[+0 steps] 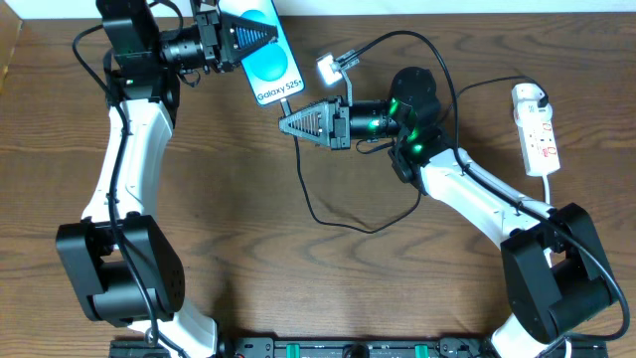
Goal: Plug charger to phone and switch on socket
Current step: 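Push the USB-C plug into the phone's port with the right gripper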
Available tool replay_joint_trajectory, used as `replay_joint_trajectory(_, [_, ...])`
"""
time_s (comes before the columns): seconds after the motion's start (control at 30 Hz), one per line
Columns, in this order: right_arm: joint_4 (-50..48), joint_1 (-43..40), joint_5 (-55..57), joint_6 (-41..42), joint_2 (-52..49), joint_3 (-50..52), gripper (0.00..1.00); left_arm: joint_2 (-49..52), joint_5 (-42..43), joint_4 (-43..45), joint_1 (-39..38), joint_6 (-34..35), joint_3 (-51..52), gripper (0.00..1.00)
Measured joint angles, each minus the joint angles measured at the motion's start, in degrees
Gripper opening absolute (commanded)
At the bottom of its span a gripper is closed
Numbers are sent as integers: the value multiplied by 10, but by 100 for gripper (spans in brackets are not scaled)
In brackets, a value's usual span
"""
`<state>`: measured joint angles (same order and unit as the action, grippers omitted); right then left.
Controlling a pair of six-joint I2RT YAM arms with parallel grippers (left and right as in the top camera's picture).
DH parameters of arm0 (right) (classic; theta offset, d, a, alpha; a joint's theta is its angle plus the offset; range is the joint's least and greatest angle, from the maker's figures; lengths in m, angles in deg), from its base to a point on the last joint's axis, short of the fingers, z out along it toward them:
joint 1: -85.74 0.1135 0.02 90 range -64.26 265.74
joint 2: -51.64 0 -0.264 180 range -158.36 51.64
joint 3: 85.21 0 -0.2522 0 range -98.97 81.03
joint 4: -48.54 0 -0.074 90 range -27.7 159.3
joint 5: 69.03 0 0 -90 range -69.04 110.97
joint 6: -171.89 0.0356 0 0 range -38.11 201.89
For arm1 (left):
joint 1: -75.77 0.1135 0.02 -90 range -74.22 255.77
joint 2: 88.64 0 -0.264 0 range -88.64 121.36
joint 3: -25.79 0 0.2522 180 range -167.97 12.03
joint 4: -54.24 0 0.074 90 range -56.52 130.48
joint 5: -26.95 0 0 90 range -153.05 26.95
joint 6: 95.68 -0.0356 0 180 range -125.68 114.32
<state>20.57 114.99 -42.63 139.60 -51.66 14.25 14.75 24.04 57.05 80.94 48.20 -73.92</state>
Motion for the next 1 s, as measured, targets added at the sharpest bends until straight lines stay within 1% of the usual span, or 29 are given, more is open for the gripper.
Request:
replay_joint_trajectory(0.8, [2, -5, 0, 7, 0, 0, 1, 0, -13, 2, -4, -10, 12, 8])
replay_joint_trajectory(0.87, [2, -5, 0, 7, 0, 0, 6, 0, -13, 2, -4, -11, 12, 7])
replay_joint_trajectory(0.9, [3, -5, 0, 7, 0, 0, 12, 0, -13, 2, -4, -11, 12, 7])
replay_joint_trajectory(0.97, [7, -6, 5, 5, 0, 0, 18, 0, -8, 1, -4, -13, 13, 7])
replay_joint_trajectory(1.0, [16, -8, 8, 4, 0, -1, 23, 0, -2, 1, -4, -14, 17, 7])
